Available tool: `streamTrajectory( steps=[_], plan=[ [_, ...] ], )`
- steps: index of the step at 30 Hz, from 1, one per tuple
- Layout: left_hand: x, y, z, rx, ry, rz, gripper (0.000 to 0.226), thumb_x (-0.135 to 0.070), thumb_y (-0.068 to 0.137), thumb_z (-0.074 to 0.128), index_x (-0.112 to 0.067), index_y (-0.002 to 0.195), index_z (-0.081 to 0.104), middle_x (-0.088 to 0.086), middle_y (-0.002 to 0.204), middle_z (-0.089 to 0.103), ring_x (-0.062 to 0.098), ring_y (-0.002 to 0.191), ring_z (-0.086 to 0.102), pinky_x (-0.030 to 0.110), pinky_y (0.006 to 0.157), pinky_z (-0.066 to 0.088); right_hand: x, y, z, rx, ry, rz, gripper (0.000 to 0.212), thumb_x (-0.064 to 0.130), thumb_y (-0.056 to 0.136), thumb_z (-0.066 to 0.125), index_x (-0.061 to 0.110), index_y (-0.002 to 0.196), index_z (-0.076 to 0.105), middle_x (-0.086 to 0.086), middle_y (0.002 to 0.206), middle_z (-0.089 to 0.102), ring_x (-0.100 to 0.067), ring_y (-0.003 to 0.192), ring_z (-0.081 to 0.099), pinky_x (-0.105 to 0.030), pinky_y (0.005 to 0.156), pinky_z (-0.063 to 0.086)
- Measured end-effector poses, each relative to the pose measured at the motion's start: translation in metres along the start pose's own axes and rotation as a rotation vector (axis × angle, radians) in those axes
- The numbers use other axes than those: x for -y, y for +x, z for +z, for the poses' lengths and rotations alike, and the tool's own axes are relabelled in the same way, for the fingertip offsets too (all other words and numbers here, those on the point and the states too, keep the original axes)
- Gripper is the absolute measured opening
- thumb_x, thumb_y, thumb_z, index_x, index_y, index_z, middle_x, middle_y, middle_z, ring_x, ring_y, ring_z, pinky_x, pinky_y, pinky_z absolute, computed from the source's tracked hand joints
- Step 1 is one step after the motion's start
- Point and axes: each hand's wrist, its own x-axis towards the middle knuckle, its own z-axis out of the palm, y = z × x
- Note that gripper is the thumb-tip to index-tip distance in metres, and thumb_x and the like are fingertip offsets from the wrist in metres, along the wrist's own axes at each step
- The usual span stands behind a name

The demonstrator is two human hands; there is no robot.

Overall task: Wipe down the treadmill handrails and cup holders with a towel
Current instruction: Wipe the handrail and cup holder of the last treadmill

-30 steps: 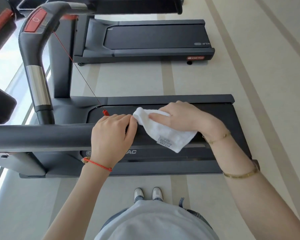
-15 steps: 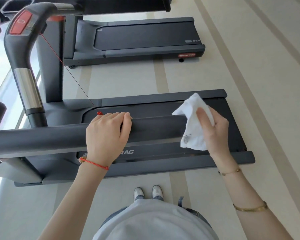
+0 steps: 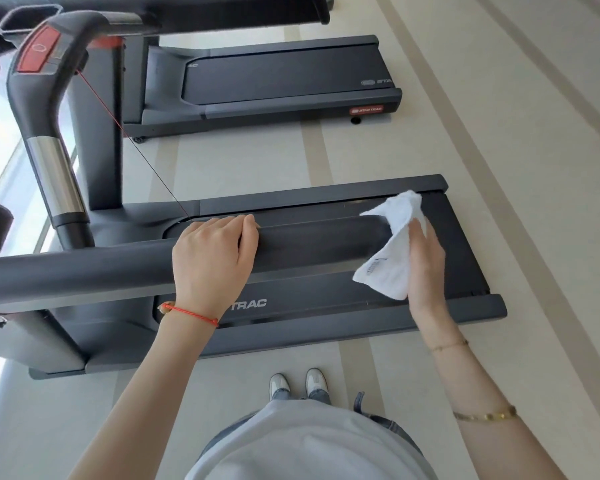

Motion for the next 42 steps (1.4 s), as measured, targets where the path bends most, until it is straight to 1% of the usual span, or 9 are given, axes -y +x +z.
streamTrajectory(
  steps=[3,7,11,16,20,27,35,38,42],
  plan=[
    [-0.001,0.000,0.001,-0.004,0.009,0.003,0.045,-0.022,0.101,0.038,-0.012,0.064,0.063,0.002,0.055,0.058,0.027,0.052,0.047,0.028,0.060,0.030,-0.001,-0.017,0.005,0.008,-0.086,-0.203,0.024,0.042,0.095,0.049,0.028,0.113,0.056,0.014,0.105,0.062,-0.009,0.099,0.058,-0.023,0.084,0.045],
    [0.000,0.001,0.001,-0.011,0.007,0.001,0.045,-0.020,0.101,0.039,-0.011,0.062,0.062,0.003,0.053,0.055,0.028,0.051,0.048,0.030,0.057,0.033,0.020,-0.009,0.032,0.121,-0.724,-0.758,0.023,0.042,0.093,0.055,0.024,0.102,0.065,0.011,0.105,0.065,-0.017,0.102,0.058,-0.035,0.094,0.041],
    [0.000,-0.001,0.002,-0.009,-0.001,-0.004,0.047,-0.022,0.101,0.037,-0.011,0.064,0.063,0.004,0.055,0.058,0.029,0.053,0.050,0.031,0.058,0.034,0.029,0.000,0.032,0.094,-0.855,-0.850,0.025,0.044,0.092,0.057,0.023,0.093,0.068,0.011,0.093,0.068,-0.013,0.089,0.060,-0.028,0.084,0.043],
    [0.000,-0.001,0.001,-0.050,-0.001,0.016,0.045,-0.021,0.100,0.040,-0.011,0.063,0.063,0.002,0.052,0.055,0.028,0.051,0.047,0.028,0.059,0.027,0.033,0.012,0.009,0.211,-0.465,-0.302,0.025,0.052,0.085,0.057,0.028,0.086,0.065,0.012,0.079,0.066,-0.008,0.078,0.061,-0.027,0.068,0.045],
    [-0.001,0.000,0.001,-0.051,-0.017,0.022,0.044,-0.019,0.100,0.042,-0.010,0.064,0.065,0.003,0.051,0.054,0.029,0.050,0.047,0.030,0.057,0.034,0.064,0.038,0.017,0.469,-0.656,-0.110,0.037,0.056,0.087,0.059,0.024,0.070,0.065,0.006,0.068,0.064,-0.016,0.073,0.062,-0.031,0.066,0.044],
    [-0.001,0.001,0.001,-0.043,-0.012,0.022,0.043,-0.017,0.098,0.039,-0.012,0.058,0.053,0.001,0.050,0.049,0.025,0.049,0.040,0.034,0.055,0.036,0.091,0.038,0.085,0.761,-1.298,-0.301,0.059,0.063,0.094,0.031,0.019,0.069,0.062,0.002,0.066,0.059,-0.018,0.066,0.055,-0.031,0.055,0.034],
    [0.002,0.000,0.003,-0.001,-0.012,0.007,0.048,-0.022,0.101,0.034,-0.013,0.064,0.063,0.000,0.055,0.057,0.026,0.053,0.048,0.035,0.061,0.038,0.092,0.063,0.052,0.970,-1.128,-0.125,0.040,0.057,0.080,0.051,0.031,0.109,0.059,-0.003,0.076,0.061,-0.025,0.072,0.059,-0.034,0.066,0.047],
    [0.001,0.001,0.003,0.007,-0.005,0.008,0.049,-0.023,0.102,0.032,-0.014,0.065,0.063,-0.002,0.055,0.055,0.024,0.053,0.047,0.034,0.061,0.037,0.091,0.067,0.051,0.941,-1.002,0.012,0.064,0.078,0.077,0.036,0.028,0.096,0.071,-0.007,0.087,0.071,-0.024,0.088,0.066,-0.038,0.086,0.050],
    [0.001,0.001,0.003,0.016,0.004,0.010,0.050,-0.023,0.102,0.029,-0.015,0.065,0.062,-0.002,0.055,0.053,0.023,0.053,0.045,0.034,0.060,0.036,0.084,0.063,0.060,0.874,-1.062,-0.131,0.055,0.077,0.081,0.037,0.033,0.068,0.068,0.010,0.064,0.066,-0.014,0.072,0.063,-0.036,0.071,0.050]
  ],
)
